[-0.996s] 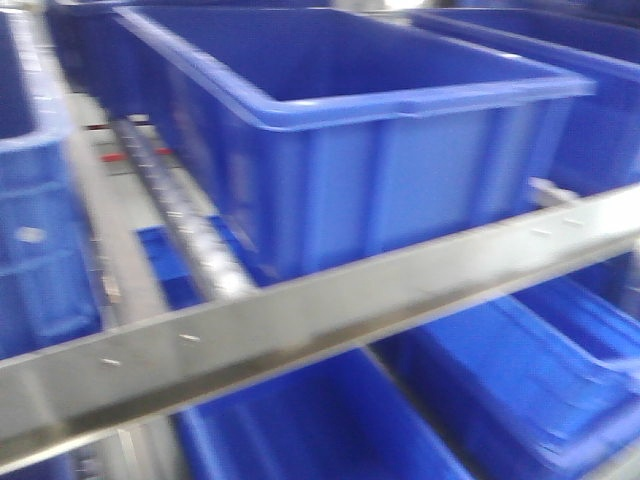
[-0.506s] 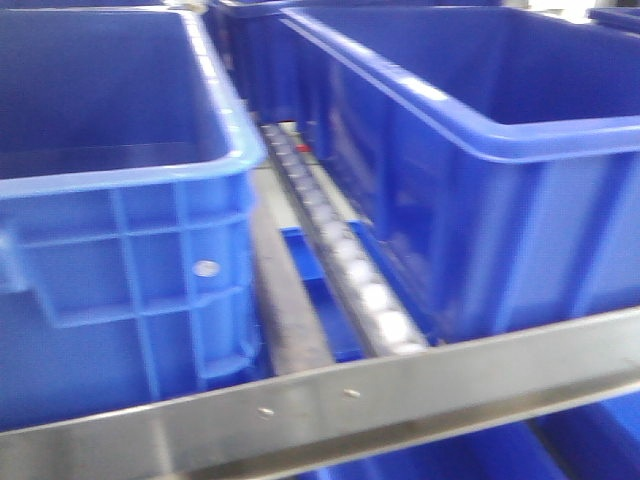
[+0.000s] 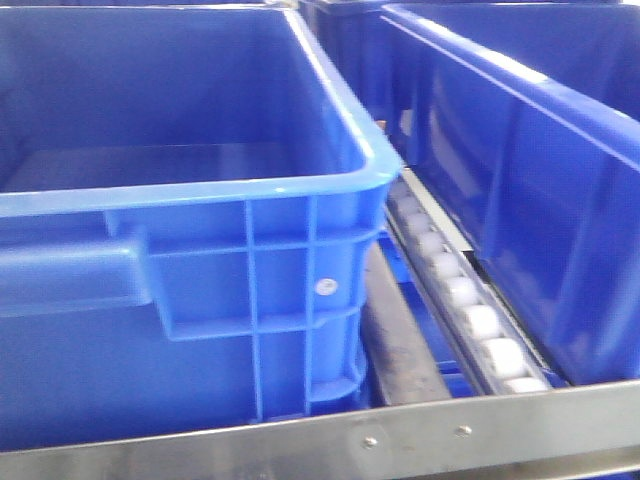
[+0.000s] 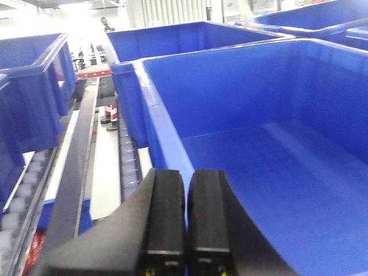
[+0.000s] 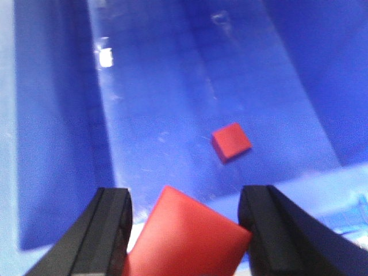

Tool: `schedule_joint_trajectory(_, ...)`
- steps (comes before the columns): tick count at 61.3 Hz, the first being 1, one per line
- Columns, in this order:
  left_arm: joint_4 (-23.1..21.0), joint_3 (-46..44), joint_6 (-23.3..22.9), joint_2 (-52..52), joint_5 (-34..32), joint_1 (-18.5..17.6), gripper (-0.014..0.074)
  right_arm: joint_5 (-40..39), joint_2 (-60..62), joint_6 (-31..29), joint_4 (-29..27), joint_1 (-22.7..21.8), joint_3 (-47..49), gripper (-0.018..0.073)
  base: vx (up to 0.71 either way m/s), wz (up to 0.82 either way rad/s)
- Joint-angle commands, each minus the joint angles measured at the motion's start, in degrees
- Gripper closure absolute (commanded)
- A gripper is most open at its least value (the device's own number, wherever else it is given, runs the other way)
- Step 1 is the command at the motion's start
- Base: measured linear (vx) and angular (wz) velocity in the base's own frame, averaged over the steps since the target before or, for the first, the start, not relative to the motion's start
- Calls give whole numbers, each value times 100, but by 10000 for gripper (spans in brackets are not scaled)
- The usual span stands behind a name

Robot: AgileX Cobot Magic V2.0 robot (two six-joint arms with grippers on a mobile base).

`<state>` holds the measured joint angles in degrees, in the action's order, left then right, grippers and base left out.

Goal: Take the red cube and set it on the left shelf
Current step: 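Move the right gripper with the red cube over a blue bin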

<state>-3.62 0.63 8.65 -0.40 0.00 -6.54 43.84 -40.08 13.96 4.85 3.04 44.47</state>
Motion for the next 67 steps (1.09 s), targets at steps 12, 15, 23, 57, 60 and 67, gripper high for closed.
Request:
schedule_joint_trajectory(12,-22,126,11,46,-480,-38,491,-419,-2,-59,81,-5,198,501,2,10)
schedule_joint_trajectory(15,-22,126,11,46,-480,-38,491,-419,-2,-59,81,-5,198,501,0,0)
schedule_joint_trajectory(23,-22,126,11,46,-480,-38,491,-419,-2,-59,81,-5,198,501,0,0)
schedule_joint_trajectory(57,-22,126,11,46,-480,-38,491,-451,-2,-59,81,-5,198,501,0,0)
schedule_joint_trajectory(60,-22,126,11,46,-480,-38,491,-478,-2,-59,81,-5,198,501,0,0)
schedule_joint_trajectory(67,-22,126,11,46,-480,-38,491,-887,-2,-53,81,-5,198,501,0,0)
